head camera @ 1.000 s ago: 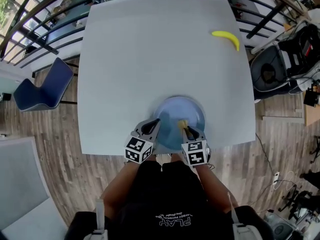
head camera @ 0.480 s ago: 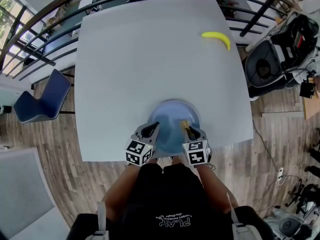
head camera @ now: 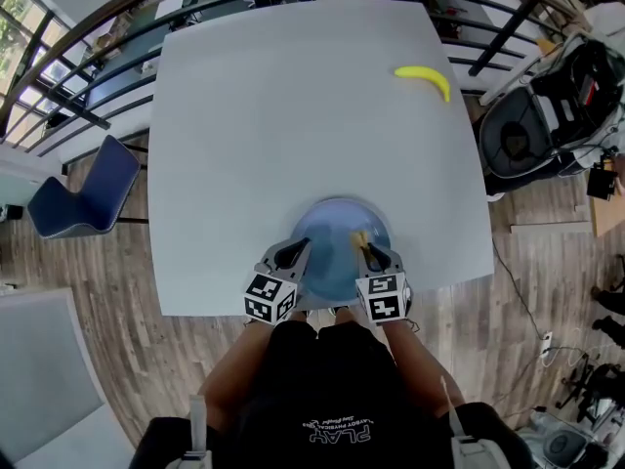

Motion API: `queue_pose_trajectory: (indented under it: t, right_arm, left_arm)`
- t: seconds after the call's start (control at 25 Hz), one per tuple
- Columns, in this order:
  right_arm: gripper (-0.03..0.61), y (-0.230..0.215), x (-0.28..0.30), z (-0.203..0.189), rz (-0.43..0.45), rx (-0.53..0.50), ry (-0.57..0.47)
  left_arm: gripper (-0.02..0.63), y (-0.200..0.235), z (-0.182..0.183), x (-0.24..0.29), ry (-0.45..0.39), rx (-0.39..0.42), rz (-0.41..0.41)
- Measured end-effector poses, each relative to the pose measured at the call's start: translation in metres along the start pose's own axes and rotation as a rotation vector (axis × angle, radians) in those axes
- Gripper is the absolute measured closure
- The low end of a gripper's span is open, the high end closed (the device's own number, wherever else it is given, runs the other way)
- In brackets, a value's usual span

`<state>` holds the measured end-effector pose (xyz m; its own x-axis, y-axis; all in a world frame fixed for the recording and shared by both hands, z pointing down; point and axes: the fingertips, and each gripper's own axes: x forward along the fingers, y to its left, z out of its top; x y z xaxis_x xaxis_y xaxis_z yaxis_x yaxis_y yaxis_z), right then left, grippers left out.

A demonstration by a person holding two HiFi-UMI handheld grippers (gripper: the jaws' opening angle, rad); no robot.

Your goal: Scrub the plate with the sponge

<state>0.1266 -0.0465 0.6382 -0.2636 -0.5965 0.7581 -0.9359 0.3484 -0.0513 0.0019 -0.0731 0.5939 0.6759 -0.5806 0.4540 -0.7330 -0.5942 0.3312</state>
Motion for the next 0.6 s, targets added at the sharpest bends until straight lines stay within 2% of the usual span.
queue_pose_trajectory:
  t: [0.2, 0.44, 0.6]
  right_arm:
    - [0.511, 0.004, -0.005, 0.023, 0.003, -0.029, -0.051]
    - [0.511, 0.009, -0.025, 0.051, 0.022, -0.064, -0.134]
    - [0.511, 0.012, -0.030, 0.080, 0.023, -0.106, -0.202]
  left_arm:
    - [0.600, 0.003, 0.012, -0.010, -0.027, 0.002, 0.020]
    - [0.600, -0.004, 0.040, -0.031, -0.121, -0.044, 0.058]
    - [0.600, 0.011, 0.061, -0.048, -0.160, -0.021, 0.096]
